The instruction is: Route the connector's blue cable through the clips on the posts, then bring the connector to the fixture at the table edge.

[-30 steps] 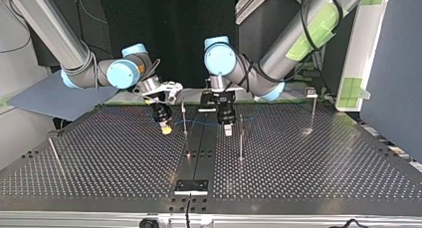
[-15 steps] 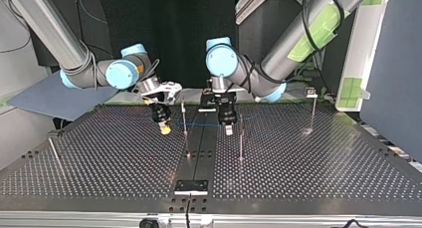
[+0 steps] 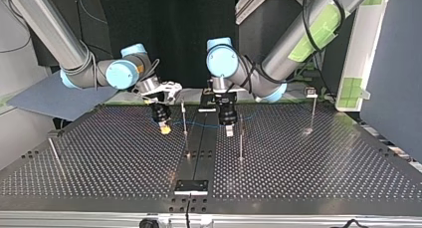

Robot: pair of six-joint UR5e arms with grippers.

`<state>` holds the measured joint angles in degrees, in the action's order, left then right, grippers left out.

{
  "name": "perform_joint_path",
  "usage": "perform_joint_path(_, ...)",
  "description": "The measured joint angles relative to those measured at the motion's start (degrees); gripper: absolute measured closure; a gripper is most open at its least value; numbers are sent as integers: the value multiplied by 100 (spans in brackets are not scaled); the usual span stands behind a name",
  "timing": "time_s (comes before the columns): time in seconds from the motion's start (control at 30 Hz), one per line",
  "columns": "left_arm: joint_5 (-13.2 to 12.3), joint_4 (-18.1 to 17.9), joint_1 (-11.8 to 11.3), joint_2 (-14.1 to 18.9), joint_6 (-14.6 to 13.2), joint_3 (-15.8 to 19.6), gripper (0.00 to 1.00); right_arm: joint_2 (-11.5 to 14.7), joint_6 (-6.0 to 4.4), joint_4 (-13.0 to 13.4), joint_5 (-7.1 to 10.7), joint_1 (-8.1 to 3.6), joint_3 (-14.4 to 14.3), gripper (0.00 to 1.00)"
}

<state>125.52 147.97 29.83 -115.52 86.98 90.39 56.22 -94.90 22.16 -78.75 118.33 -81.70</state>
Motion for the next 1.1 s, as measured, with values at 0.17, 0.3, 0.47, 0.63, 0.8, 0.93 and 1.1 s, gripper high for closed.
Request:
perform_joint_path(0.17, -6, -22, -15, 0, -7, -1, 44, 0, 2, 3, 1, 5, 0, 100)
perform_joint_path(0.3, -60, -37, -35, 0, -12, -2, 44, 0, 1, 7, 0, 5, 0, 100)
perform_joint_path(0.47, -164, -60, -99, 0, -14, -4, 44, 0, -1, 15, 0, 4, 1, 100)
perform_joint_path(0.63, -272, -61, -164, -4, -8, -6, 44, 0, -2, 9, 0, 14, 1, 100)
perform_joint_path(0.8, -293, -57, -194, -8, -6, -11, 44, 0, -3, 4, -1, 25, 0, 100)
perform_joint_path(0.93, -323, -14, -216, -74, 26, -68, 44, 0, -3, -2, 0, 27, 1, 100)
perform_joint_path(1.1, -373, 125, -215, -260, 157, -239, 44, 0, -3, -36, 0, 38, 0, 100)
